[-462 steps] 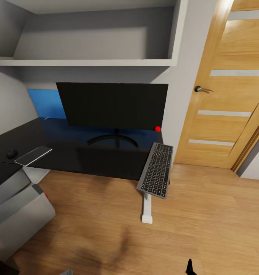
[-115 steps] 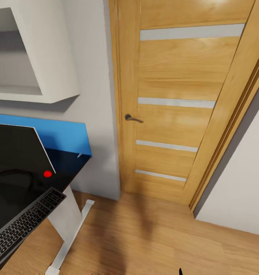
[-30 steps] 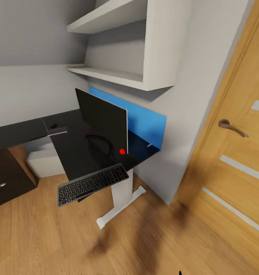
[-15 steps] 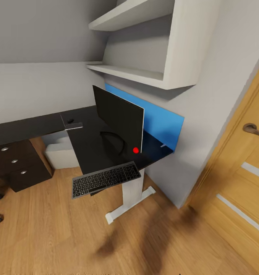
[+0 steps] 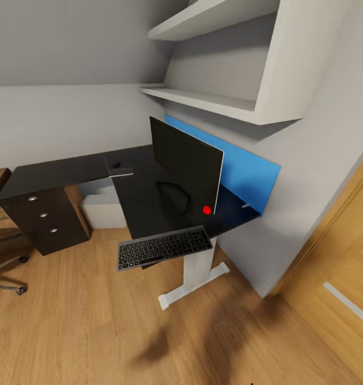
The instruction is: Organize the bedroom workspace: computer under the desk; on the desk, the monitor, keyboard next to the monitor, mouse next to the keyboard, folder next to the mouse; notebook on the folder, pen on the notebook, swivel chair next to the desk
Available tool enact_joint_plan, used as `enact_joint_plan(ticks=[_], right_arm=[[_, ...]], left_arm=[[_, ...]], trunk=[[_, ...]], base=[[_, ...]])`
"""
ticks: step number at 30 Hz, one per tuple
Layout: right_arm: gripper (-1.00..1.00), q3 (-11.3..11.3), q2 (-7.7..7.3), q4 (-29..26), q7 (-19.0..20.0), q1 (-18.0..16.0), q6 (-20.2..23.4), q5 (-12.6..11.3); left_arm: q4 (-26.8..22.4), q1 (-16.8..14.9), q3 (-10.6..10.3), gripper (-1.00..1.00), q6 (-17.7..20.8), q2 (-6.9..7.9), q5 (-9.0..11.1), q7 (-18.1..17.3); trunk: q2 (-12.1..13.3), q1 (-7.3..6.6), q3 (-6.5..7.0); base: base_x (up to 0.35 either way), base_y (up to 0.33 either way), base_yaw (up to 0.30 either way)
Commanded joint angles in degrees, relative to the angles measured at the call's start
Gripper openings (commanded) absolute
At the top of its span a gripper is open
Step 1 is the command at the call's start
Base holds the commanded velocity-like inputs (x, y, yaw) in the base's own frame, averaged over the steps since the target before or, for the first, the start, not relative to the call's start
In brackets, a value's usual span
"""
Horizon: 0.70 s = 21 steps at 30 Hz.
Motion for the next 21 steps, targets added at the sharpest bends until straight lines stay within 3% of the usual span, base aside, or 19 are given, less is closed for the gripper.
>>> enact_joint_plan(ticks=[1, 12, 21], right_arm=[[1.0, 0.1, -0.02, 0.0, 0.6, 0.0, -0.1, -0.6], [1.0, 0.1, 0.04, 0.0, 0.6, 0.0, -0.3, -0.6], [1.0, 0.1, 0.07, -0.1, 0.6, 0.0, -0.4, -0.6]], left_arm=[[0.0, 0.0, -0.3, 1.0, -0.2, 0.01, 0.3, 0.2], [0.0, 0.0, -0.3, 1.0, -0.1, 0.01, 0.3, 0.2], [0.0, 0.0, -0.4, 1.0, -0.1, 0.01, 0.3, 0.2]], trunk=[[0.0, 0.0, 0.0], [0.0, 0.0, 0.96], [0.0, 0.0, 1.69]], base=[[0.0, -0.052, 0.019], [0.0, -0.075, 0.003], [0.0, -0.27, 0.0]])
